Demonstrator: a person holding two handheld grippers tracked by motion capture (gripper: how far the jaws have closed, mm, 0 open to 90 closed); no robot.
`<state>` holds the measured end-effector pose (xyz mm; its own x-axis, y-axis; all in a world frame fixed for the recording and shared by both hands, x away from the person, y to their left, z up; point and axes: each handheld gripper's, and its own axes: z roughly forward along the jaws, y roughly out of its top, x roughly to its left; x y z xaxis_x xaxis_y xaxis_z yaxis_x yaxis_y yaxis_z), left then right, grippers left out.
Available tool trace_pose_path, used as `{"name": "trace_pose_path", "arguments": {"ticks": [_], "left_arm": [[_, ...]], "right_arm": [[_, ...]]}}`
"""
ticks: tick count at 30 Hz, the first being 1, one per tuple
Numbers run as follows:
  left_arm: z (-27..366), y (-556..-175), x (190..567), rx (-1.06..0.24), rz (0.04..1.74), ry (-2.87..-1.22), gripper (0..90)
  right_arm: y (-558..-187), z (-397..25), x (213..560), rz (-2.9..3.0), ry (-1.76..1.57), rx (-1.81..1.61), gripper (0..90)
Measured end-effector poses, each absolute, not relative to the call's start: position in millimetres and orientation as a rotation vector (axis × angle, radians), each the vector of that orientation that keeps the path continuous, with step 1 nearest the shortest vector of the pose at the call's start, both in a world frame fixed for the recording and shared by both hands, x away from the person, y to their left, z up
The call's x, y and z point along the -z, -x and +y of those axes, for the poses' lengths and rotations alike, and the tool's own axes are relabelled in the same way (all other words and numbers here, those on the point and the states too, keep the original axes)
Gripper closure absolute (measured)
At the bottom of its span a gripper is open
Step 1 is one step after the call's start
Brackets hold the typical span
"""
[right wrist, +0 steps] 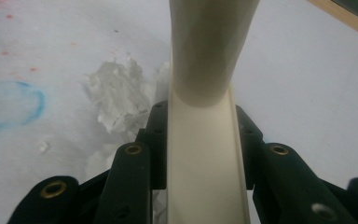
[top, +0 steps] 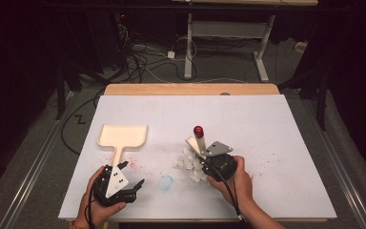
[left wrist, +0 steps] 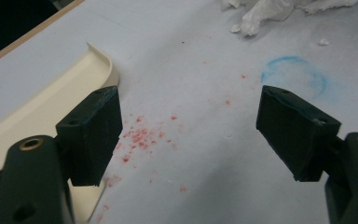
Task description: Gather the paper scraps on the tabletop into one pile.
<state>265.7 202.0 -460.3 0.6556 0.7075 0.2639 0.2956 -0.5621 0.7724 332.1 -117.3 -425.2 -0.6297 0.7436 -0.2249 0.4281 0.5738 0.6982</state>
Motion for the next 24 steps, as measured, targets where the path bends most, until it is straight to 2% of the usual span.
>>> {"name": "trace_pose_path", "arguments": {"ticks": [8, 14, 24], "left_arm": [[204, -264, 460, -0.739, 0.773, -2.154, 21.4], [204, -264, 461, -0.739, 0.782, -2.157, 21.4], [202, -263, 461, -0.739, 0.789, -2.168, 21.3]], "right_arm": [[-334, -118, 412, 2.26, -0.899, -0.866, 67.8], [-338, -155, 391, 2.24, -0.878, -0.946, 67.8], [-312, -218, 382, 2.399, -0.782, -1.046, 67.8]]}}
